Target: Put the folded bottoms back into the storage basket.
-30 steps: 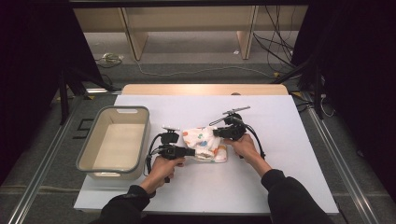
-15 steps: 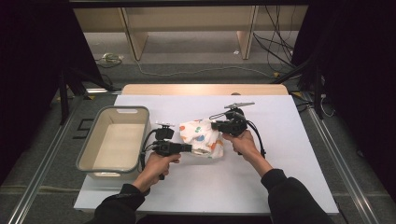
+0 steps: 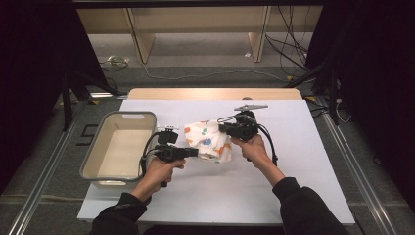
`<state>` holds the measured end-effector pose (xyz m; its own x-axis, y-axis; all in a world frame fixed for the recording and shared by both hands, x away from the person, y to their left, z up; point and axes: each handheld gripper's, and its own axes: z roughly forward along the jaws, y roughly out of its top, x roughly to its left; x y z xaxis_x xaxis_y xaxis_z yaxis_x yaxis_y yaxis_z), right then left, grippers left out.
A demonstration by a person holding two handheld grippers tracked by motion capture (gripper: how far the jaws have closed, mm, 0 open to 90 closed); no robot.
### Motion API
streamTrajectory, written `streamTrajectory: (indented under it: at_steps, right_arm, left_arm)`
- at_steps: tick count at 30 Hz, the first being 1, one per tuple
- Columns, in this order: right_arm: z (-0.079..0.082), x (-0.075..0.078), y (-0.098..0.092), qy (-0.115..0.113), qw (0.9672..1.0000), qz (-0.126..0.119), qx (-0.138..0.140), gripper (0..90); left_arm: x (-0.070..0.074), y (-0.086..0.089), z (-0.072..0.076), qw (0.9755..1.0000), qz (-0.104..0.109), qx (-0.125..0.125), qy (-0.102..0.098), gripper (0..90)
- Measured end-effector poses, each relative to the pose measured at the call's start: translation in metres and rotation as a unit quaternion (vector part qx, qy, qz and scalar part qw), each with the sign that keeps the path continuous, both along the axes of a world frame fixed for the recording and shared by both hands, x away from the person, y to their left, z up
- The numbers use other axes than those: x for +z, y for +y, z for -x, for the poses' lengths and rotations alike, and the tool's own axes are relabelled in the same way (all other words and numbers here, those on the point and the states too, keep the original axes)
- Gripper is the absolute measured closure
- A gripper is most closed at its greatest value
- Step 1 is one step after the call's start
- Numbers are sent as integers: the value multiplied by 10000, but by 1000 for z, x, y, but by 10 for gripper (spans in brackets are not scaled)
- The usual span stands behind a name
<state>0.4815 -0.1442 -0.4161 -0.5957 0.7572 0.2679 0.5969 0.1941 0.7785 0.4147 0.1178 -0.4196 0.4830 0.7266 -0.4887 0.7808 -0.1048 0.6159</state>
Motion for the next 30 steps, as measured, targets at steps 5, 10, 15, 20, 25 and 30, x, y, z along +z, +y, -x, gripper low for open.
streamTrajectory:
  at_steps: [5,10,15,20,25,30]
  right_arm:
    - [3,5,1,-58,10000,-72,6,780]
    - [5,9,3,-131,9999,-77,18,780]
    - [7,14,4,-200,9997,-111,27,780]
    - [9,17,5,-245,9996,-119,34,780]
    - [11,20,7,-332,9994,-89,57,780]
    - [12,24,10,-369,9992,-134,62,780]
  left_arm:
    - [4,3,1,10000,14,-29,-44,803]
    - [9,5,2,9999,-11,-73,-110,803]
    - [12,8,3,9998,-6,-86,-175,802]
    - [15,12,4,9998,42,-76,-185,802]
    - [18,14,6,9997,43,-94,-239,802]
    - [21,16,6,9995,0,-97,-293,802]
